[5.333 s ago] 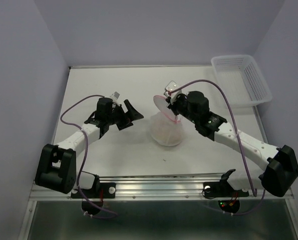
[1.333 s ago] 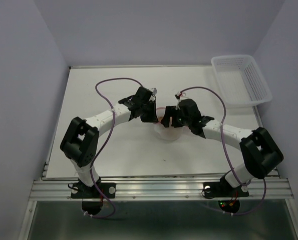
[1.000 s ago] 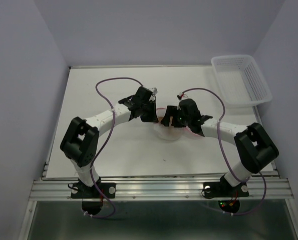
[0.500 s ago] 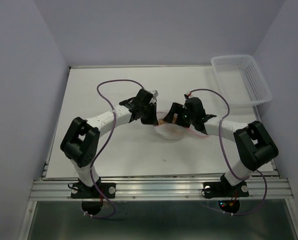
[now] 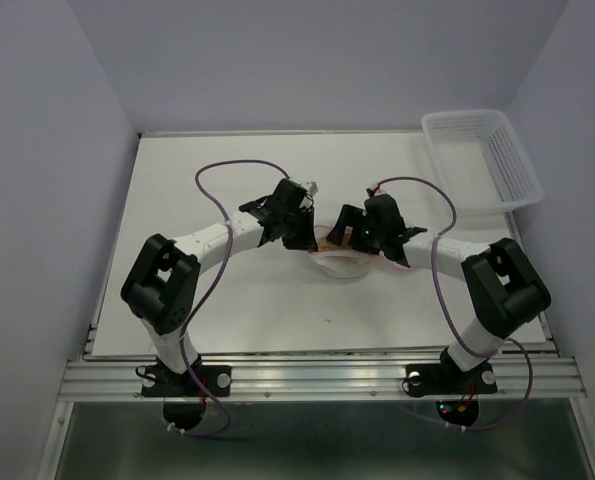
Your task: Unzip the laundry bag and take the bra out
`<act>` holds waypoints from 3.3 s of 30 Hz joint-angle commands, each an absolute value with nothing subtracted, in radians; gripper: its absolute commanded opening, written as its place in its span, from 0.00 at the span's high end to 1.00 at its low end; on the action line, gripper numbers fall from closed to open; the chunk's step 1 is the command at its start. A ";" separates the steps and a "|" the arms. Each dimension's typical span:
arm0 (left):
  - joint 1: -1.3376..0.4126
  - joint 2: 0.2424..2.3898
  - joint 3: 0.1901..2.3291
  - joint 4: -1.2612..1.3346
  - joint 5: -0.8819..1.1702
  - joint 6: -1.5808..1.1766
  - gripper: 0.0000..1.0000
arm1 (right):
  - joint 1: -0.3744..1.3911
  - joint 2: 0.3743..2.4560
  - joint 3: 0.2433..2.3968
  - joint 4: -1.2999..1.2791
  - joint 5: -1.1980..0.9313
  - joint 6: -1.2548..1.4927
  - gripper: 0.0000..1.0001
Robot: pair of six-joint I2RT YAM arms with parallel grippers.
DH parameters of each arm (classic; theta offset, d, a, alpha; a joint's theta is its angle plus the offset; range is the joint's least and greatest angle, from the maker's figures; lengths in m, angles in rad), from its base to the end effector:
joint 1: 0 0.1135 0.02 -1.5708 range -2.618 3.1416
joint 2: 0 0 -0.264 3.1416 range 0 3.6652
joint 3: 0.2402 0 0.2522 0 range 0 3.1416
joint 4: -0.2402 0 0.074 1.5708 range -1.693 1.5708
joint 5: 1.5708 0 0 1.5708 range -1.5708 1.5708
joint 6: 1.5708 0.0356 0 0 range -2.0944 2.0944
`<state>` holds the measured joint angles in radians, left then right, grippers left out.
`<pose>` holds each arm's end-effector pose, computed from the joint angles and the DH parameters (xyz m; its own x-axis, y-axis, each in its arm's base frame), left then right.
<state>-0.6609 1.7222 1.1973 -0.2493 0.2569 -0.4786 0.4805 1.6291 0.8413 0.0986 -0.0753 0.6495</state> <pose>0.2940 -0.2400 0.2278 -0.8294 0.0807 -0.5528 0.4001 0.7764 -0.4870 0.2960 0.1573 0.1761 -0.7590 0.2845 -0.5857 -0.0670 0.8606 0.5048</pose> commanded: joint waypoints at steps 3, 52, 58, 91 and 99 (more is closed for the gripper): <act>-0.667 1.689 1.204 -0.244 0.258 -0.463 1.00 | 0.555 1.687 0.900 -0.043 0.207 0.546 0.15; -0.621 1.914 1.256 -0.123 0.328 -0.532 0.89 | 0.382 0.982 0.874 0.719 -0.607 0.701 0.99; -0.623 1.911 1.327 -0.097 0.368 -0.546 0.89 | 0.382 1.169 0.945 0.819 -0.749 0.747 0.99; -0.623 1.749 1.350 -0.270 0.207 -0.511 0.89 | -0.133 1.658 1.534 -0.090 0.080 0.233 0.00; -0.620 1.752 1.376 -0.302 0.161 -0.534 0.90 | -0.115 1.303 1.229 -0.167 -0.117 0.396 0.00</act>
<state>-0.6262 1.8084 1.3251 -0.2836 0.2001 -0.5327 -0.1333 1.5337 1.3724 -0.1509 -0.0299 0.2916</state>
